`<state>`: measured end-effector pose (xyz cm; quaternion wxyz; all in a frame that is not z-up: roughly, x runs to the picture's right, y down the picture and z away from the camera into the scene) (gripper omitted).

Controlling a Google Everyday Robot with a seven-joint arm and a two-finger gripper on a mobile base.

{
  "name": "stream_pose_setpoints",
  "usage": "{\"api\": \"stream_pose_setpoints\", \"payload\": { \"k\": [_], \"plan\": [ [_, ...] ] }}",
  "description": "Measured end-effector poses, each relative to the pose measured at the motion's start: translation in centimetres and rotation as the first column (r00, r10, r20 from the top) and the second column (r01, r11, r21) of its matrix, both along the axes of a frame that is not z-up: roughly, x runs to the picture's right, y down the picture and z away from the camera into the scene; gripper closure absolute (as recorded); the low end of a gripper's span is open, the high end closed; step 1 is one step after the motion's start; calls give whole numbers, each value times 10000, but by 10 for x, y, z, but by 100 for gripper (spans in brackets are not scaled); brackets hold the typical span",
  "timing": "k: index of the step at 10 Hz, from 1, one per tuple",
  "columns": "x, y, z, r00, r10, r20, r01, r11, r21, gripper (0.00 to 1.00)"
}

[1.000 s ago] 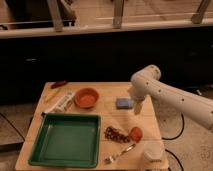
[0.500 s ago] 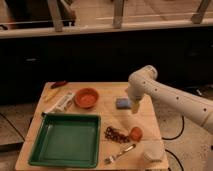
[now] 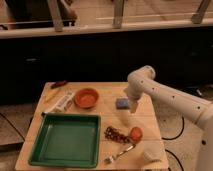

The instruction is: Place sponge in tray

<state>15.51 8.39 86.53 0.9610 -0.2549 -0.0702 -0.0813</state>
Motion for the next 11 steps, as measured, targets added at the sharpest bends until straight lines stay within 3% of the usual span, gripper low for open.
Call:
{"api": "stream_pose_setpoints", "payload": {
  "k": [11],
  "plan": [
    [1,5,32,9993,-229,286,240,9989,-397,20]
  ]
}}
